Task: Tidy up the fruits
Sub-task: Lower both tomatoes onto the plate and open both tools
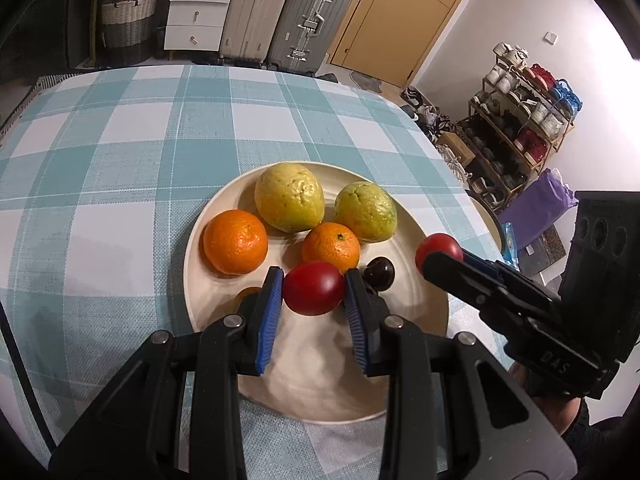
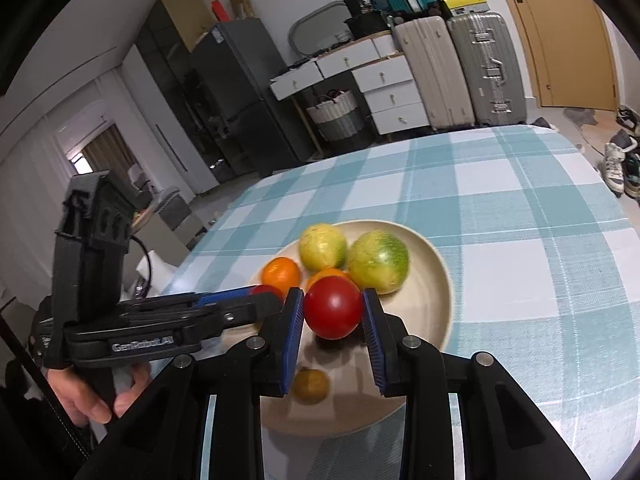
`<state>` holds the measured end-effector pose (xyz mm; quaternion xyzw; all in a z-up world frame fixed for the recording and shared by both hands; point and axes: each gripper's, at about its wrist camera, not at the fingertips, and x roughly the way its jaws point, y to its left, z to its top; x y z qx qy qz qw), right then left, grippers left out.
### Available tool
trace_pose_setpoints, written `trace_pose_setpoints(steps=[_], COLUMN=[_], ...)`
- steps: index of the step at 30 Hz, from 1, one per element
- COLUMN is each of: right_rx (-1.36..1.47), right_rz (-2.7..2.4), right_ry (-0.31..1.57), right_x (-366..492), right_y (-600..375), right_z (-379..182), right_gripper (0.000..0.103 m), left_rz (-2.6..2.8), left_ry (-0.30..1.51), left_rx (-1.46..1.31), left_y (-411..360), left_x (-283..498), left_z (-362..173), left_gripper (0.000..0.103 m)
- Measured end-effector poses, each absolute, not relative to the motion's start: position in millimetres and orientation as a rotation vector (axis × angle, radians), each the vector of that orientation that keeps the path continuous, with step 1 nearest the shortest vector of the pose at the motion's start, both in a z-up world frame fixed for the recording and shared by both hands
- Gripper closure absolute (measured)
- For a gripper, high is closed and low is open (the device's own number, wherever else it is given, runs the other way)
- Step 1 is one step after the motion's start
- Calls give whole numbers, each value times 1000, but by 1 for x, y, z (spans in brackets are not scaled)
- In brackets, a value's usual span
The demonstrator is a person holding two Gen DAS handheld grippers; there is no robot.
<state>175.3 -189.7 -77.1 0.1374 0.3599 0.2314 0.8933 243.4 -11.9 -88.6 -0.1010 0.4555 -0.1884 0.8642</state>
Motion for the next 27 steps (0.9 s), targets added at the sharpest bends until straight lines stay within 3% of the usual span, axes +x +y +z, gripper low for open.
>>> trace_pose_setpoints(steps=[21, 27], right_rx=[295, 297], right_rz=[401, 377], right_ry=[781, 714], right_x=[196, 183], right_y=[-199, -205], right_z=[-91, -75], right_gripper=[72, 55], left_rz=[-412, -407], left_ry=[954, 928], left_rx=[-242, -258], left_y=[-12, -6], left_x=[256, 246], left_z=[-103, -94], left_gripper=[74, 67])
